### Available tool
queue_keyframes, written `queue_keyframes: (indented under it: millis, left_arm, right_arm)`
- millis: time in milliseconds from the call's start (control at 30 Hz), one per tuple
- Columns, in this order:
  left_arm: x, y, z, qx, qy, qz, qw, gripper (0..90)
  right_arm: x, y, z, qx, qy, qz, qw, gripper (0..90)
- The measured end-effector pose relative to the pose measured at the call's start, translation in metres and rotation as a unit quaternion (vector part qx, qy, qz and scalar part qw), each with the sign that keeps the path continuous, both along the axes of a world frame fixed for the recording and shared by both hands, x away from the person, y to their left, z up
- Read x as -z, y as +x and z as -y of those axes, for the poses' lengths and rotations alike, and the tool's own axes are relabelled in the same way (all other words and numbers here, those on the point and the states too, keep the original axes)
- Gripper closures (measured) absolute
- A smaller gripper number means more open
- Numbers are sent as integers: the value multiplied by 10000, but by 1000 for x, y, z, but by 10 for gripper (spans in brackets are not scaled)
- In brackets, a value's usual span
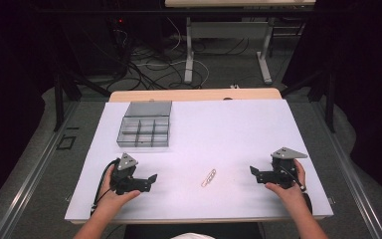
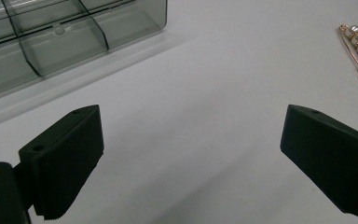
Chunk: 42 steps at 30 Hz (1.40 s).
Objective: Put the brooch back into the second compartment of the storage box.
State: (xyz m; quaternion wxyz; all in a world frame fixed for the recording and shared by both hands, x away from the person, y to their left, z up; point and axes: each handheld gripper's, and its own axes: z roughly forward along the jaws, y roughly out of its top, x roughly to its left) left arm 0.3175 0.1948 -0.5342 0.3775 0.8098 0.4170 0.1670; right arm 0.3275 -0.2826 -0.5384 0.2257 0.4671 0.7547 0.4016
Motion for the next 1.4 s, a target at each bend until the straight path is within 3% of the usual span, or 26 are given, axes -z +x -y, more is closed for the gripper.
queue_keyframes:
  millis: [133, 267, 433, 767, 1233, 1400]
  left_arm:
    - [1, -2, 5, 98, 79, 10, 9999, 76]
    - [2, -5, 11, 133, 51, -39, 9999, 161]
    - [4, -8, 20, 302, 120, -104, 9994, 167]
    - [8, -14, 34, 602, 204, -119, 9979, 322]
    - [12, -17, 50, 804, 217, -189, 9963, 420]
    - [13, -17, 59, 846, 103, -235, 9961, 442]
  right_arm:
    - [0, 0, -3, -44, -29, -37, 10000, 45]
    - [1, 1, -3, -99, -48, -7, 9999, 46]
    - [1, 0, -4, -115, -37, -37, 9999, 46]
    - [1, 0, -6, -133, -47, -78, 9999, 46]
    - [2, 1, -6, -156, -107, -59, 9998, 46]
    - [2, 1, -7, -170, -100, -77, 9998, 46]
